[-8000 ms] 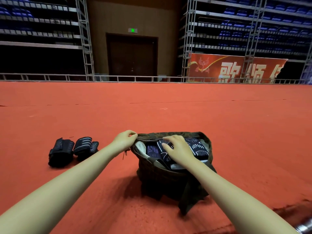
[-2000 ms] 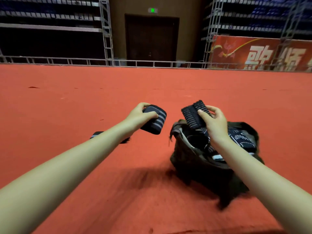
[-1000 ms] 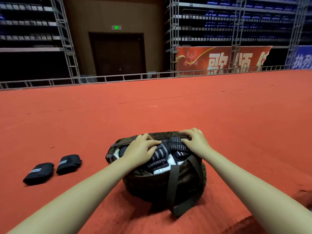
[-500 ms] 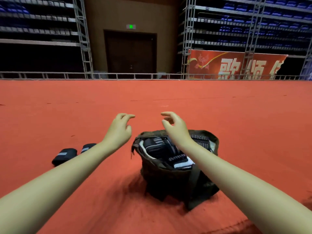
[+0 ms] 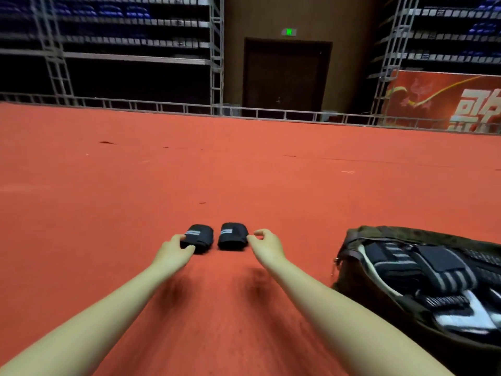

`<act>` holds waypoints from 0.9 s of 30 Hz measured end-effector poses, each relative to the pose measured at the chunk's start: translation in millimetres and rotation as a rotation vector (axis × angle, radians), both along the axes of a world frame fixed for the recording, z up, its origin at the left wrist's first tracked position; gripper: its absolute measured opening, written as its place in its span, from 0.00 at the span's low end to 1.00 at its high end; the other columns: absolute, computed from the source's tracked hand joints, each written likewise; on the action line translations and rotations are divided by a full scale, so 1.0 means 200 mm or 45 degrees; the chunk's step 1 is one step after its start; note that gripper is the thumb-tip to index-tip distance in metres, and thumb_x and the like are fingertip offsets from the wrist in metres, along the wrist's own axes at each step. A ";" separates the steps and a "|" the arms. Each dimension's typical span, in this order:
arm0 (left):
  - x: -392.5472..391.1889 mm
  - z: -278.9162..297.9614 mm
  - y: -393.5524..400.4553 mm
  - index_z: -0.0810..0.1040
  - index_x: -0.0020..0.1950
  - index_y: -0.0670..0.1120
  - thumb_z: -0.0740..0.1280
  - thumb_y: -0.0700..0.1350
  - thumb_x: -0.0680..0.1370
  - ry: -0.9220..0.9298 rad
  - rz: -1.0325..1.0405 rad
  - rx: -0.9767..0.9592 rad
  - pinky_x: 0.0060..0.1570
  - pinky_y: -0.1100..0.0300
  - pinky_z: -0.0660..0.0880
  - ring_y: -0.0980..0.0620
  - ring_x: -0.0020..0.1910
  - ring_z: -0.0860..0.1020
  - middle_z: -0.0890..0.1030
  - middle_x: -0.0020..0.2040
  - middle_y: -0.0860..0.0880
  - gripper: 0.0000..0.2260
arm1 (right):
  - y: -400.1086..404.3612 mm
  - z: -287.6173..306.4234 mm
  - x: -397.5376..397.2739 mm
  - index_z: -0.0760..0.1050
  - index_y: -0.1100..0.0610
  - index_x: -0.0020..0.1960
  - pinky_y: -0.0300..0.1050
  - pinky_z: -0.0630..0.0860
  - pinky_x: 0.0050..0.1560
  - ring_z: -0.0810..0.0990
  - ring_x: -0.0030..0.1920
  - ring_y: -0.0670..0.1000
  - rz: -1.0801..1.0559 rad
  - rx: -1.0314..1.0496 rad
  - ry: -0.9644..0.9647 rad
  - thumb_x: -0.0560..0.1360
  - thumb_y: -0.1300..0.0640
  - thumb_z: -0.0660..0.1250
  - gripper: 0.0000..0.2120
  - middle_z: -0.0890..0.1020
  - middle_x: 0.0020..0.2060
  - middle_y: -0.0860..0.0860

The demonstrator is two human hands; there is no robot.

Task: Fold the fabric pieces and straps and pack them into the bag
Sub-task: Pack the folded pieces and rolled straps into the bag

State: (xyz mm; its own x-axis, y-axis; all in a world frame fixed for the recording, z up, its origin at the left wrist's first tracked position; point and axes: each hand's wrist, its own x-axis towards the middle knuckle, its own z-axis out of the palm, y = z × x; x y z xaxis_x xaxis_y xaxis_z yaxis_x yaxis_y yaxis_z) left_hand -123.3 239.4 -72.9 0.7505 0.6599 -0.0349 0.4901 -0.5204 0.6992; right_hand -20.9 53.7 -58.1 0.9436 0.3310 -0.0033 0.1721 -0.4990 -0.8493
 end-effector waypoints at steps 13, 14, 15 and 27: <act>0.48 -0.29 0.24 0.68 0.70 0.47 0.72 0.46 0.73 -0.258 0.152 -0.179 0.56 0.57 0.69 0.46 0.60 0.75 0.77 0.62 0.47 0.27 | 0.52 -0.41 0.43 0.69 0.54 0.63 0.50 0.69 0.62 0.73 0.62 0.57 -0.249 -0.245 -0.045 0.72 0.44 0.68 0.25 0.77 0.60 0.52; 0.47 -0.29 0.24 0.70 0.68 0.47 0.71 0.44 0.73 -0.315 0.144 -0.234 0.54 0.59 0.69 0.48 0.58 0.75 0.78 0.61 0.47 0.25 | 0.49 -0.41 0.42 0.68 0.53 0.63 0.49 0.71 0.60 0.74 0.60 0.57 -0.227 -0.155 -0.035 0.72 0.48 0.67 0.22 0.77 0.59 0.52; 0.45 -0.29 0.22 0.71 0.67 0.46 0.71 0.43 0.74 -0.370 0.132 -0.296 0.54 0.59 0.69 0.49 0.56 0.76 0.78 0.60 0.47 0.23 | 0.46 -0.40 0.41 0.68 0.52 0.63 0.49 0.72 0.58 0.76 0.57 0.56 -0.206 -0.037 -0.020 0.72 0.52 0.67 0.20 0.77 0.58 0.51; -0.01 0.31 -0.34 0.72 0.66 0.46 0.68 0.39 0.75 -0.774 -0.090 -0.420 0.58 0.46 0.76 0.46 0.57 0.77 0.78 0.58 0.46 0.19 | -0.22 0.25 -0.08 0.68 0.53 0.59 0.40 0.70 0.49 0.75 0.52 0.50 -0.037 0.690 -0.214 0.72 0.59 0.69 0.18 0.77 0.54 0.51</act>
State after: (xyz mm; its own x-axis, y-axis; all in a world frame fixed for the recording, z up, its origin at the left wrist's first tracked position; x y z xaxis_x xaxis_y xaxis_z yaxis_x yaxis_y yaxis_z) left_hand -126.3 171.4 -10.3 0.7414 0.6357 0.2150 -0.0662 -0.2496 0.9661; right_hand -37.2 10.7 -7.7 0.9253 0.2176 0.3107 0.3195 -0.0057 -0.9476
